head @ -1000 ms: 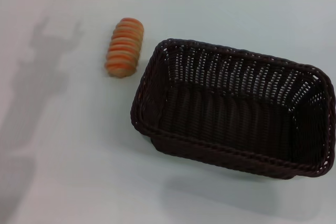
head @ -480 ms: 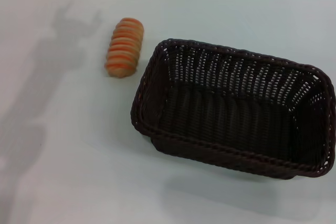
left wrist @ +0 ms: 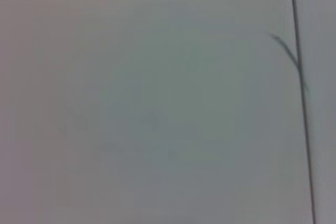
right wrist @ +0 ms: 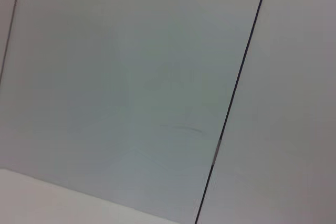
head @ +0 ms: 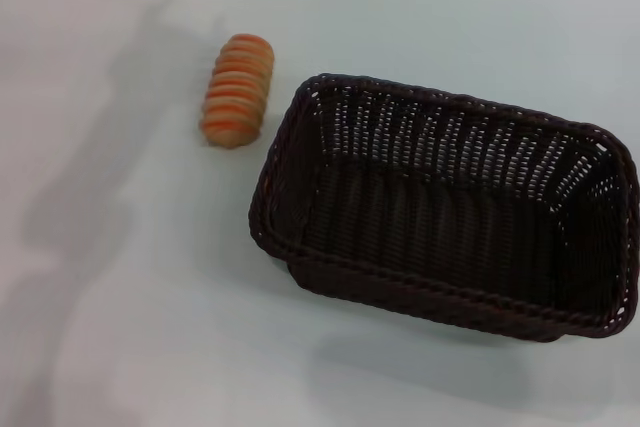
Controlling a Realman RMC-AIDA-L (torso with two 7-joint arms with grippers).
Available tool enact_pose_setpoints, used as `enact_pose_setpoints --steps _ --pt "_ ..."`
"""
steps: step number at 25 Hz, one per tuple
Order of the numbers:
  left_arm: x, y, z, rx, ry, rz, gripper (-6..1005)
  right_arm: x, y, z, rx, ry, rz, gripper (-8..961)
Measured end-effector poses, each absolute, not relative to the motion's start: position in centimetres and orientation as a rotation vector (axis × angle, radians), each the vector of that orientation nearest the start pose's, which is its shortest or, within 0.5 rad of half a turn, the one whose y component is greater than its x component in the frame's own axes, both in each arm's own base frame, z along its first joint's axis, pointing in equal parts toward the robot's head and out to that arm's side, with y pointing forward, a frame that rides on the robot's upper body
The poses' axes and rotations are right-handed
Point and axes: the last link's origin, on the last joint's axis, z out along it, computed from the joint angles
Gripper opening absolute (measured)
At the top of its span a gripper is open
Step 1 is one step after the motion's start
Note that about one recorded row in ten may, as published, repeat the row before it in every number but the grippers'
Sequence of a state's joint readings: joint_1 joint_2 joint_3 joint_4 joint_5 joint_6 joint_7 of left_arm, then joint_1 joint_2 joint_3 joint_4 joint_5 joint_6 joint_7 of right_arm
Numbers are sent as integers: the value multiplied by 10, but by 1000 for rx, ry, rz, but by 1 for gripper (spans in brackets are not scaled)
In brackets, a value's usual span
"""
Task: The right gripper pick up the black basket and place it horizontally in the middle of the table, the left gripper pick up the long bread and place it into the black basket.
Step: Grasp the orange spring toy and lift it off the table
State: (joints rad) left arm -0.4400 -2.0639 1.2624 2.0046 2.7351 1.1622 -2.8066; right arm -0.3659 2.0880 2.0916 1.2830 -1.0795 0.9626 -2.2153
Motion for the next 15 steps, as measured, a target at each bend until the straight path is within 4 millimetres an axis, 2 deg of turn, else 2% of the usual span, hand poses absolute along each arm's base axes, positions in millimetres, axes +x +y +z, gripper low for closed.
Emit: enact_pose_setpoints --steps 5,6,10,15 --pt "-87 372 157 -1923 -550 -232 855 365 190 157 -1675 375 270 577" --pt "-80 374 156 -1949 -572 -219 855 365 190 157 -1675 375 270 577" --pt "-79 373 154 -1959 -593 -206 855 354 191 170 -1663 320 233 575" --pt "-82 380 139 -2029 -715 -127 855 344 194 177 -1661 279 227 577"
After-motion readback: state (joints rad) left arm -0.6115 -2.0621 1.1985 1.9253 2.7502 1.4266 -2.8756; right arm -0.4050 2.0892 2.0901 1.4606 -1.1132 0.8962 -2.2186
